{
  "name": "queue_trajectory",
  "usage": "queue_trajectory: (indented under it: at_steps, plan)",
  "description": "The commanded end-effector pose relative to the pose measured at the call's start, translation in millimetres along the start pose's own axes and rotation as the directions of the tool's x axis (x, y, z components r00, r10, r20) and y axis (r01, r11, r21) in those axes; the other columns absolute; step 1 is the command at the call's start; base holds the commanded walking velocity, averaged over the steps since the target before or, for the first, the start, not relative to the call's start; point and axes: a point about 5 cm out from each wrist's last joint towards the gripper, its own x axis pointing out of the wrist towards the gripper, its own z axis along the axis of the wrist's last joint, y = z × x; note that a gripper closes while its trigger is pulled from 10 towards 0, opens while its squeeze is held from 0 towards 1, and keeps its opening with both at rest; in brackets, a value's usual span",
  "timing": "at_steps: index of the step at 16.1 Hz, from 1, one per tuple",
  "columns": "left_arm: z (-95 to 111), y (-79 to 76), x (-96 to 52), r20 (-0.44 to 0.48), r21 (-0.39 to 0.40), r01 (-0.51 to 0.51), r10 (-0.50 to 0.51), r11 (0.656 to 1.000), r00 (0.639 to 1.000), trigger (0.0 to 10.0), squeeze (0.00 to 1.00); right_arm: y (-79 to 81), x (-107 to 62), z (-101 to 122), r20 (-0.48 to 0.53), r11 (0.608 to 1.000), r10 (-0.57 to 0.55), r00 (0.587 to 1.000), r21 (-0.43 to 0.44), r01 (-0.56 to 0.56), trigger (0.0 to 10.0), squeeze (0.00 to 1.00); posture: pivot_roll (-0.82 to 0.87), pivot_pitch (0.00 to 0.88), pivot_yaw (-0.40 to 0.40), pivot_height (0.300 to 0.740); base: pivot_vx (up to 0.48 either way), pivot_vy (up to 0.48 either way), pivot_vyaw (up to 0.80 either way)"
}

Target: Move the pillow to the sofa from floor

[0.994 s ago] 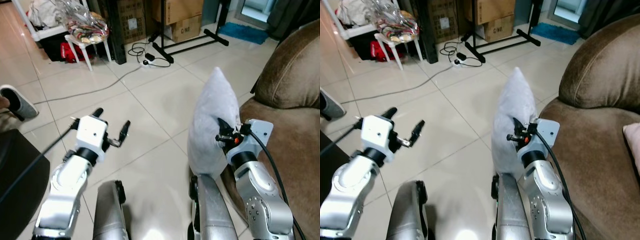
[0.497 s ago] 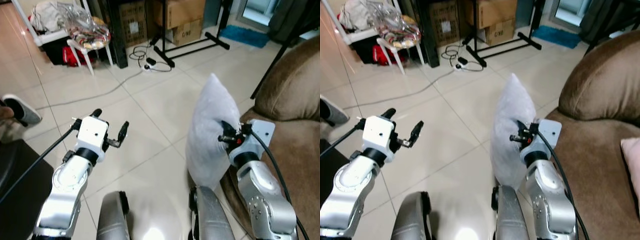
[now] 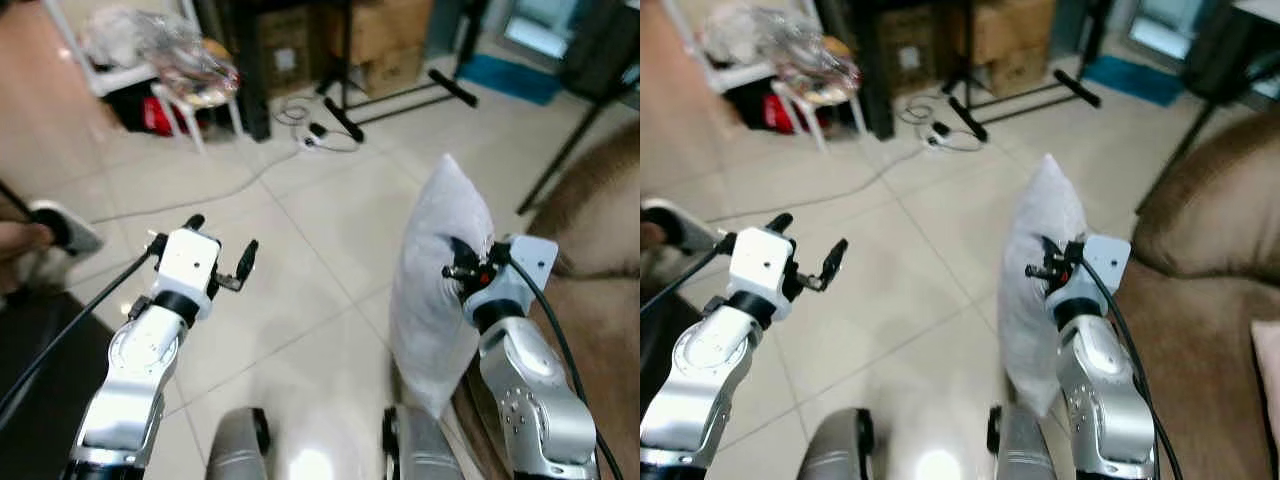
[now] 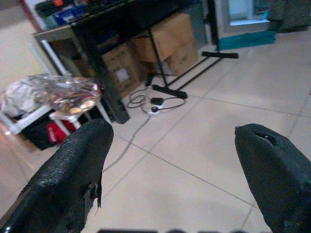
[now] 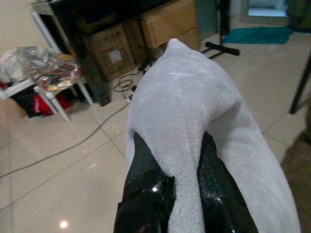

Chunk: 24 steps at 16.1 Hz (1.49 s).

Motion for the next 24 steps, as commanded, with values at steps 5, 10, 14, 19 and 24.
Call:
queue_trajectory:
  at_steps: [5, 10, 14, 19, 24]
  plan:
    - [0.3, -3.0, 6.2, 0.006, 0.008, 0.005, -0.005, 1.000, 1.000, 10.0, 0.11, -2.9, 0.6, 15.4, 0.059, 1.000, -0.019, 0.998, -0.018, 0.020, 10.0, 0.00, -0.11, 0.000, 0.025, 0.708, 0.000, 0.000, 0.00]
    - [0.5, -2.7, 8.0, 0.006, 0.009, 0.009, -0.009, 1.000, 1.000, 10.0, 0.10, -2.5, 1.8, 13.8, 0.051, 0.999, -0.026, 0.998, -0.019, 0.027, 10.0, 0.00, -0.11, 0.000, 0.032, 0.740, 0.000, 0.000, 0.00]
    - [0.4, -4.7, 15.8, 0.010, 0.020, 0.044, -0.044, 0.999, 0.999, 10.0, 0.10, -5.1, -2.3, 15.7, 0.069, 0.999, -0.051, 0.996, -0.017, 0.052, 10.0, 0.00, -0.14, 0.000, 0.062, 0.740, 0.000, 0.000, 0.00]
    - [1.0, -4.9, 17.1, 0.019, 0.011, 0.029, -0.029, 1.000, 0.999, 10.0, 0.09, -4.4, -2.1, 15.0, 0.064, 0.999, -0.044, 0.997, 0.023, 0.043, 10.0, 0.00, -0.13, 0.000, 0.055, 0.740, 0.000, 0.000, -0.32]
    - [4.2, 4.1, 11.1, 0.046, -0.006, -0.010, 0.010, 1.000, 0.999, 10.0, 0.09, -1.0, 1.6, 17.7, 0.079, 0.999, -0.041, 0.996, 0.039, 0.038, 10.0, 0.00, -0.11, 0.000, 0.042, 0.740, 0.000, 0.000, -0.80]
